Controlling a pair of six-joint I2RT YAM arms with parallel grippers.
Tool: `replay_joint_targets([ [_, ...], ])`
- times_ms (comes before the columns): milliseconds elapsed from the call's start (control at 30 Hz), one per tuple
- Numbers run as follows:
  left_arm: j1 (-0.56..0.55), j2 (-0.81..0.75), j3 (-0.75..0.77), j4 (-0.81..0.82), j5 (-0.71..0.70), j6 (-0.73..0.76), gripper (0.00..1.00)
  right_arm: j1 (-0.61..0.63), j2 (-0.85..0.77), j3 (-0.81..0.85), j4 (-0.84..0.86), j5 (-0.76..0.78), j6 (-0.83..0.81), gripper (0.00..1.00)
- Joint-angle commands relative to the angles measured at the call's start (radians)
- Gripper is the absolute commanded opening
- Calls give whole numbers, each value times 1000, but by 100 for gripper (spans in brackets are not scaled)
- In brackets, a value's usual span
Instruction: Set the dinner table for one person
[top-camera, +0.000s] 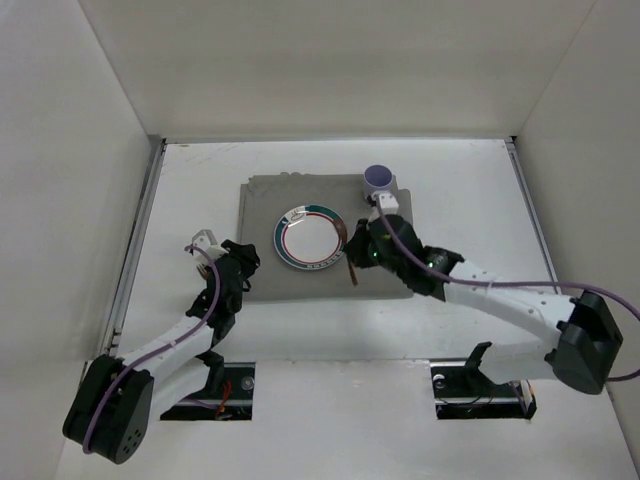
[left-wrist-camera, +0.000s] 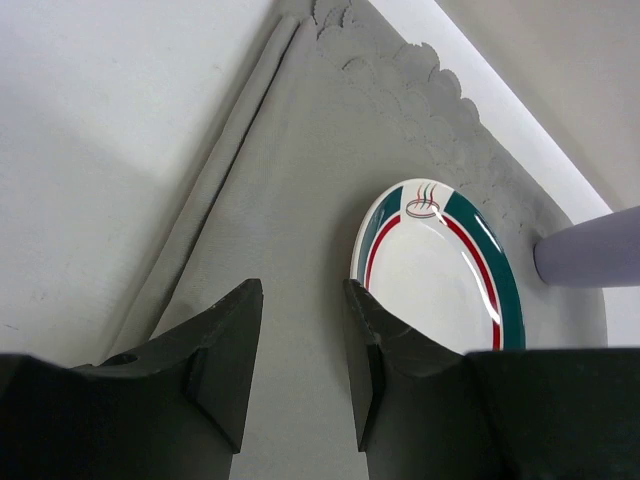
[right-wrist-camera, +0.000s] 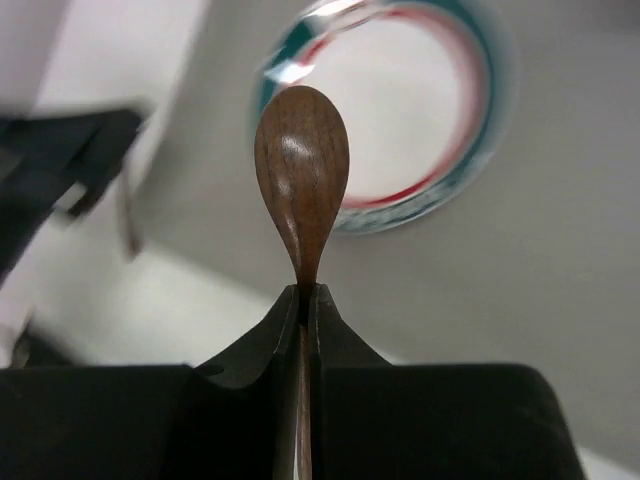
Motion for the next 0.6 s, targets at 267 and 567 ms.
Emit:
replay_joint_targets([
  [267,-15,21,10,30,-13,2,35,-336,342,115,18,-4,48,9],
  [567,-24,35,16,26,-7,8,35,-355,470,126,81,82,98,10],
])
